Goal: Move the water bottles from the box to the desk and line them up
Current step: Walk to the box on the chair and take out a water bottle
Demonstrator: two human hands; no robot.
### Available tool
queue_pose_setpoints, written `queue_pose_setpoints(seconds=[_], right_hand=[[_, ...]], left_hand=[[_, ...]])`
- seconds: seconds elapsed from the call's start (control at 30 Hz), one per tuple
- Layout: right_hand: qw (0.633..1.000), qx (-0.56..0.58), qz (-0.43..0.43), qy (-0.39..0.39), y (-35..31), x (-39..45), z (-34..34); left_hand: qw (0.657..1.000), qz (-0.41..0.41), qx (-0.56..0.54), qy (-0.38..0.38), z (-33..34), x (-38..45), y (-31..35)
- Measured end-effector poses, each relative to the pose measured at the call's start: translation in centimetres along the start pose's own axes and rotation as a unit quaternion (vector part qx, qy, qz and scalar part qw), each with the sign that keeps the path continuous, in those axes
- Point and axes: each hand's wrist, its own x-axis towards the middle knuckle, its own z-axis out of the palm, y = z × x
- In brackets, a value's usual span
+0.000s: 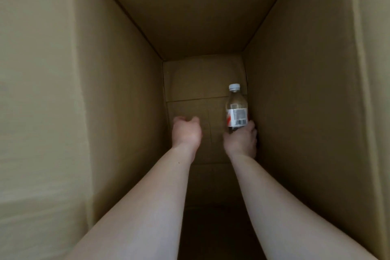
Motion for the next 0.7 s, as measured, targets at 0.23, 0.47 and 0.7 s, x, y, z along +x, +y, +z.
queue_pose_setpoints(seconds=[0.23,0.47,0.7], right_hand=[[0.997,-0.031,-0.032,0.065,0.7,0.3,1.7],[0.997,-0.034,-0.045,0.048,0.2,-0.8,0.7],[0.995,0.002,-0.079,0.062,-0.2,-3.6,-1.5]], left_hand=[[0.999,0.002,0.026,0.032,1.4,1.5,-0.6],[0.999,0.021,0.031,0.032,1.0,0.2,0.2],[0.997,0.062,0.052,0.012,0.1,-3.3,1.3]])
